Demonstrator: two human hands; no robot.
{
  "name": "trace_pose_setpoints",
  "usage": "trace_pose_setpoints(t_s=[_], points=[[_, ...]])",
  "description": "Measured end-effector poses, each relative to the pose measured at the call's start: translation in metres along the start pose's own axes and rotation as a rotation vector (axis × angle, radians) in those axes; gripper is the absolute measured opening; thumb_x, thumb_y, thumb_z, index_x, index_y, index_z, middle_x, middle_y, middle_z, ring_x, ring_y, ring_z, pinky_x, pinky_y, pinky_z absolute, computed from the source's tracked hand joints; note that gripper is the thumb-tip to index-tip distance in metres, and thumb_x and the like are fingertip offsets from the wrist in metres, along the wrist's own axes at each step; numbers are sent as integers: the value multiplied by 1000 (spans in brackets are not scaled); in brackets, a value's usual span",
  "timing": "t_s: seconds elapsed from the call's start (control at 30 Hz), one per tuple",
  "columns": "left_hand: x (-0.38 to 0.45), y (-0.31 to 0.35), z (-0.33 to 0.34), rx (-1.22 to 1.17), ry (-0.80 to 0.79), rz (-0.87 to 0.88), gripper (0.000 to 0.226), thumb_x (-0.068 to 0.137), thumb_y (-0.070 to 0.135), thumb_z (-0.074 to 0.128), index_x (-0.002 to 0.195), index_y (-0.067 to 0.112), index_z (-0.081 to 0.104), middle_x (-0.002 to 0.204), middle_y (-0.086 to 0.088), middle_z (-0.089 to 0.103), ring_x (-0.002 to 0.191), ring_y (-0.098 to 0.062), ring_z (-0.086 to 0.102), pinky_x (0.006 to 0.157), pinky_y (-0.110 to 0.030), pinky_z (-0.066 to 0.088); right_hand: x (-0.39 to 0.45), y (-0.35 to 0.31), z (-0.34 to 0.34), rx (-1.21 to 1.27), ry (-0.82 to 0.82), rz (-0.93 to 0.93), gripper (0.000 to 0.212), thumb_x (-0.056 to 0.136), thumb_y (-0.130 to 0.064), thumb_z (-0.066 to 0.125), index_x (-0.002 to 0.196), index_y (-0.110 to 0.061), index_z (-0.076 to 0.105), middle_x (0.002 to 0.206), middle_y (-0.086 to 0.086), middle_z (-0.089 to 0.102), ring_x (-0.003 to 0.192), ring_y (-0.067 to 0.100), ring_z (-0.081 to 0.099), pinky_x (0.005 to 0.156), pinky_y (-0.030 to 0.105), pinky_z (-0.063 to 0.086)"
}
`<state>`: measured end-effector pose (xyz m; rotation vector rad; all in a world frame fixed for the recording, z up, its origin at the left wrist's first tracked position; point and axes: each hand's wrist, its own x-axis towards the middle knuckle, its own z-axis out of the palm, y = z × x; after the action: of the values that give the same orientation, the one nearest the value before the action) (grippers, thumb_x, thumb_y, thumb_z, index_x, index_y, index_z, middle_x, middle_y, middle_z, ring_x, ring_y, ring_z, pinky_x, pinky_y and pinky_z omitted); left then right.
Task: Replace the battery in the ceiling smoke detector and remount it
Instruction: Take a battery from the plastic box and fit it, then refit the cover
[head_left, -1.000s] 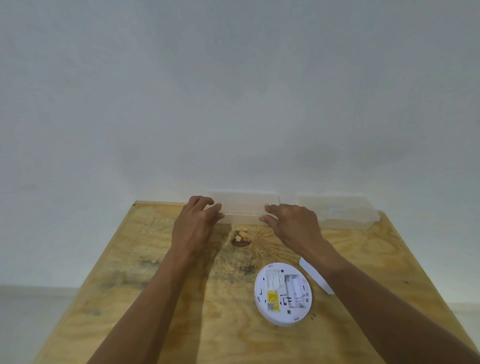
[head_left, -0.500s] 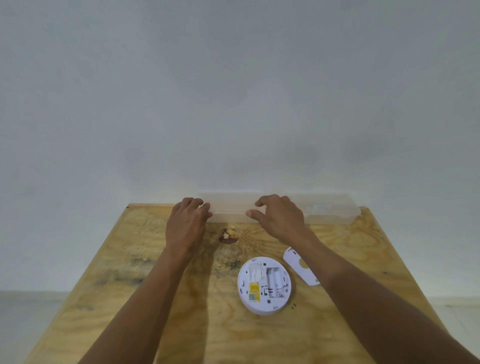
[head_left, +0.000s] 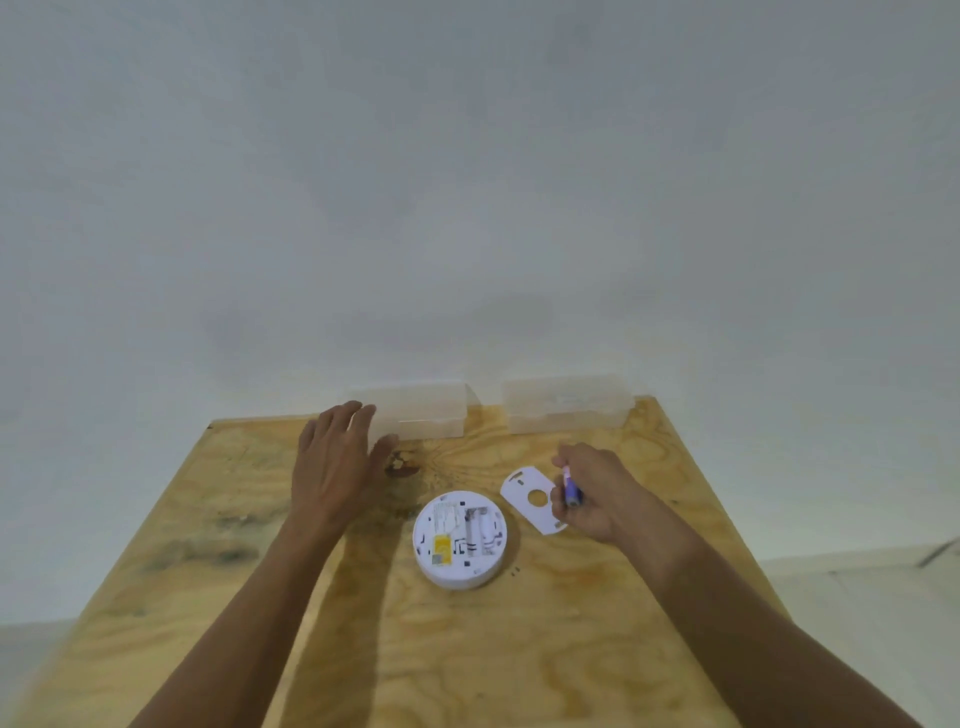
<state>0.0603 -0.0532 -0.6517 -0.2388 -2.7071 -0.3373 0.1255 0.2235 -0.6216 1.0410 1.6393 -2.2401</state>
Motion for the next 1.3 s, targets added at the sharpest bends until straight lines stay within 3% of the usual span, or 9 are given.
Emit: trace_pose_setpoints(t_s=[0.2, 0.3, 0.4, 0.5, 0.67, 0.87, 1.03, 1.13, 1.3], points=[[-51, 32, -14, -270, -90, -51, 52, 94, 50, 53, 126, 11, 65, 132, -9, 64, 125, -31, 55, 103, -46, 45, -18, 10, -9, 41, -95, -14, 26, 94, 15, 41, 118, 13, 49, 120, 27, 47, 82, 33, 62, 76, 41, 53], [-72, 45, -23, -442, -166, -73, 50, 96, 52, 55, 130, 17, 62, 138, -4, 61, 130, -25, 52, 105, -42, 44, -22, 15, -13, 66, -118, -46, 36, 92, 18, 50, 128, 16, 48, 131, 32, 50, 100, 39, 65, 72, 44, 56], [-88, 56, -29, -564, -260, -111, 59, 94, 53, 57, 141, 18, 53, 143, 0, 57, 131, -21, 53, 103, -33, 42, -27, 18, -14, 115, -114, -67, 17, 91, 17, 54, 109, 16, 56, 124, 31, 55, 95, 39, 68, 69, 43, 57], [-100, 62, -32, -643, -347, -123, 54, 87, 60, 63, 130, 28, 55, 125, 16, 60, 117, -12, 57, 92, -24, 46, -29, 21, -14, 174, -105, -63, 3, 90, 13, 61, 89, 15, 59, 111, 24, 58, 89, 37, 70, 81, 45, 58], [-111, 60, -28, -656, -393, -112, 105, 62, 82, 68, 147, 27, 42, 139, 16, 52, 124, -7, 53, 100, -28, 46, -28, 26, -9, 244, -94, -45, 23, 89, 4, 66, 105, 19, 59, 91, 24, 59, 73, 29, 65, 79, 41, 58], [-106, 60, -26, -594, -412, -63, 117, 54, 82, 75, 150, 28, 37, 147, 13, 48, 132, -10, 50, 109, -35, 45, -29, 30, -3, 136, -64, -37, 24, 88, -9, 72, 106, 5, 65, 86, 14, 64, 59, 14, 49, 53, 25, 47], [-102, 58, -25, -583, -402, -20, 113, 53, 83, 75, 147, 31, 40, 146, 14, 49, 130, -8, 50, 108, -36, 45, -36, 38, 6, -267, -68, -572, 16, 82, -20, 81, 91, -12, 71, 83, 4, 75, 64, 11, 60, 52, 22, 45], [-101, 61, -31, -603, -366, 4, 76, 57, 70, 83, 123, 61, 46, 120, 36, 58, 110, 11, 57, 93, -19, 48, -42, 45, 10, -595, -134, -901, 11, 77, -22, 83, 84, -18, 75, 80, -8, 75, 74, -3, 65, 63, 9, 44], [-102, 67, -41, -671, -318, 57, 85, 61, 41, 93, 98, 88, 32, 106, 63, 42, 98, 27, 51, 77, 1, 41, -40, 59, 12, -782, -256, -1014, 15, 76, -16, 84, 90, -14, 79, 76, -22, 66, 79, -13, 60, 68, 6, 41]])
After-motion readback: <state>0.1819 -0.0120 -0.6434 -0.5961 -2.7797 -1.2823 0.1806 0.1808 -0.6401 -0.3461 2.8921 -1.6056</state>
